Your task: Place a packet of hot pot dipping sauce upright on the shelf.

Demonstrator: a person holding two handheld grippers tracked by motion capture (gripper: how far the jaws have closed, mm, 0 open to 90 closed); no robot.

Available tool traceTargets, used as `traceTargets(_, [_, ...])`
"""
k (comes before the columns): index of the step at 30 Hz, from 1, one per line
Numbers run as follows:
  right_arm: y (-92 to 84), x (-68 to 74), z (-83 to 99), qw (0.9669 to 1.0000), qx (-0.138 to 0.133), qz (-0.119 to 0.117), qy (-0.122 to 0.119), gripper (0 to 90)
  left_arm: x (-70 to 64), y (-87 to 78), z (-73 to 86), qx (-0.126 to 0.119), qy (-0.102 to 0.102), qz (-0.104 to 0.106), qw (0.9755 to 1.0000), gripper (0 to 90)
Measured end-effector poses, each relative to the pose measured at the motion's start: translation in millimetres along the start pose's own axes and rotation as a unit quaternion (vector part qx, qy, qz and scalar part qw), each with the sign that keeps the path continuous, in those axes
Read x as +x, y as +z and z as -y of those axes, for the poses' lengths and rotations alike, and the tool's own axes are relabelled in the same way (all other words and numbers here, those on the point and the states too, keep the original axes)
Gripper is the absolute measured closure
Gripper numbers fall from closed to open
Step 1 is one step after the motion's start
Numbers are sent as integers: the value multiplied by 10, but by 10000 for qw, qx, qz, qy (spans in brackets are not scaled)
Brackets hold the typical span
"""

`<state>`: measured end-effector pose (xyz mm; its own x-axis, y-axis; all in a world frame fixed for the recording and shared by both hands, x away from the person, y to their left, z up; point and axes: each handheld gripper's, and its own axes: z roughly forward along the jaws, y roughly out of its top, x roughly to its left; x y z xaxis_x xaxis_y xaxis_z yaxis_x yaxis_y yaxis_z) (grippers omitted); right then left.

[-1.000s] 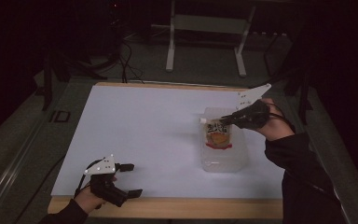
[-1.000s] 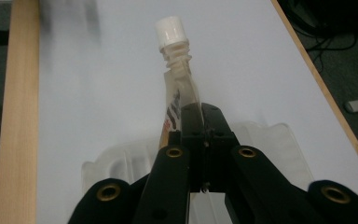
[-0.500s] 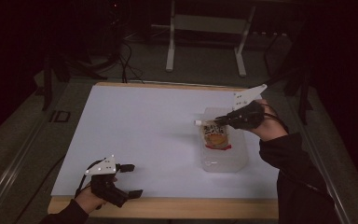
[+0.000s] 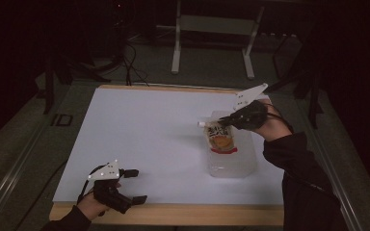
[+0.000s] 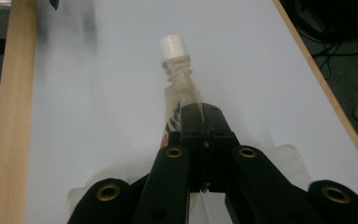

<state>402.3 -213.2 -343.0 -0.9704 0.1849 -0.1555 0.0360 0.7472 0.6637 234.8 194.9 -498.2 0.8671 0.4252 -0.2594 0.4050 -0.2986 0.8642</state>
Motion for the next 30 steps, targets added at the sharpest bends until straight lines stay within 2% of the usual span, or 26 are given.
traceTargets(4, [59, 20, 105, 9999, -58, -115, 79, 890, -5, 4, 7, 8, -3, 12, 10000, 16])
traceTargets(11, [83, 37, 396, 9987, -268, -191, 381, 890, 0, 4, 8, -3, -23, 6, 10000, 16])
traceTargets(15, [44, 38, 570, 9974, -416, -171, 558, 889, 5, 9, 14, 19, -22, 3, 10000, 16])
traceTargets(19, [27, 40, 685, 9966, -435, -149, 686, 887, 16, 10, 20, 22, -29, -2, 10000, 16])
traceTargets(20, [-3, 35, 785, 9948, -543, -151, 843, 885, 16, 11, 21, 21, -31, -6, 10000, 16])
traceTargets(21, [-14, 36, 817, 9945, -543, -148, 882, 885, 17, 11, 23, 28, -35, -6, 10000, 16])
traceTargets(30, [-89, 44, 1005, 9925, -534, -32, 1101, 877, 16, 22, 23, 45, -35, 2, 10000, 16])
